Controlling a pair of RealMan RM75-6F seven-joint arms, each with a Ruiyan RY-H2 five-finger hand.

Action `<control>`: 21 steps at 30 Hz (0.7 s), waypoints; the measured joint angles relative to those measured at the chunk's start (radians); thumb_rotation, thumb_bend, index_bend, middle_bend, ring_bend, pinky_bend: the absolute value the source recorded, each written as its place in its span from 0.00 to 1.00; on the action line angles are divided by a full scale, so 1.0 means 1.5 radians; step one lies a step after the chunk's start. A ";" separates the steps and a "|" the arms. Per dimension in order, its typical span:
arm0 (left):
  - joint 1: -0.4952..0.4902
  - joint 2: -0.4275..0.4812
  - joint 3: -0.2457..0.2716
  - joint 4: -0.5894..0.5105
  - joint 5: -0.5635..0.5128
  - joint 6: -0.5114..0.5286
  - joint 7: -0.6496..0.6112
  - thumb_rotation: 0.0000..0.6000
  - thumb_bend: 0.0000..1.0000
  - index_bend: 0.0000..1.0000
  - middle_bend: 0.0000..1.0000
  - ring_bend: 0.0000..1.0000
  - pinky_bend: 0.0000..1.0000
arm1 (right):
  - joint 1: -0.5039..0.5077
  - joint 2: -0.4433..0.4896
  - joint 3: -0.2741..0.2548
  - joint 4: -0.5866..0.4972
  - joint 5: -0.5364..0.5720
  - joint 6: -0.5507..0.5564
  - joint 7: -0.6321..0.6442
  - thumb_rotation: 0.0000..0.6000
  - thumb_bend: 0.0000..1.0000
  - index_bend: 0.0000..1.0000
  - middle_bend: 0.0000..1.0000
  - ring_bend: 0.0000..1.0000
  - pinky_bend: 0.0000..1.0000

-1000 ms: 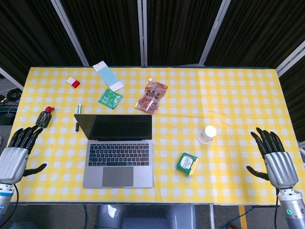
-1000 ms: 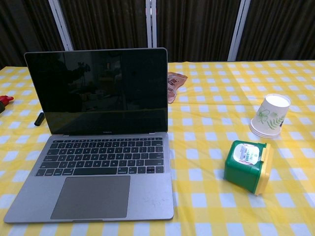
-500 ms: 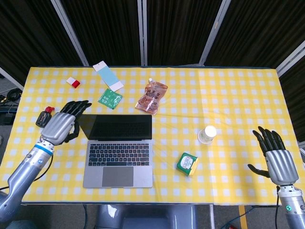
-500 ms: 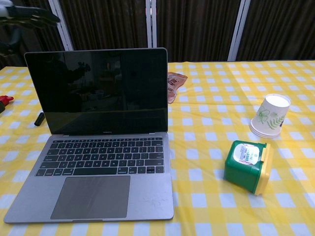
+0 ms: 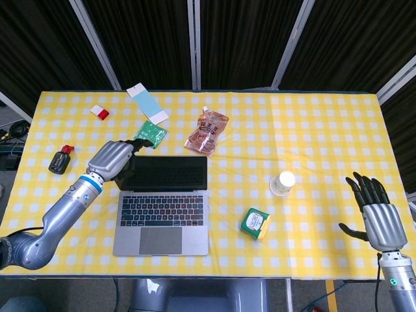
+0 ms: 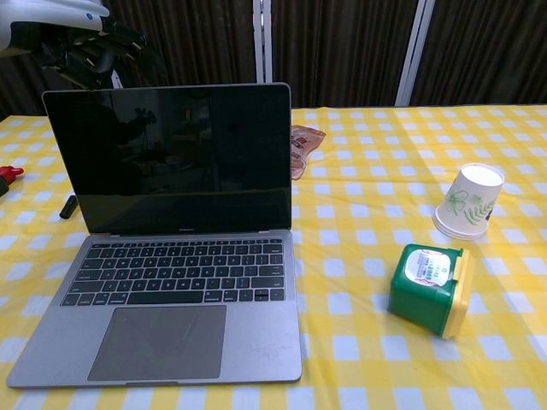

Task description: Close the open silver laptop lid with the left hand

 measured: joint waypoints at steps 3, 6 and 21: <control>-0.002 0.007 0.003 -0.005 -0.005 -0.010 -0.018 1.00 1.00 0.35 0.30 0.35 0.37 | -0.001 0.000 0.000 0.000 0.000 -0.002 -0.003 1.00 0.00 0.00 0.00 0.00 0.00; -0.001 0.018 0.003 -0.015 -0.006 -0.021 -0.044 1.00 1.00 0.37 0.32 0.37 0.38 | -0.001 0.000 0.001 -0.001 -0.001 -0.001 -0.010 1.00 0.00 0.00 0.00 0.00 0.00; 0.065 0.083 0.028 -0.096 0.148 -0.013 -0.145 1.00 1.00 0.37 0.33 0.39 0.39 | -0.005 -0.001 0.006 -0.008 -0.006 0.000 -0.026 1.00 0.00 0.00 0.00 0.00 0.00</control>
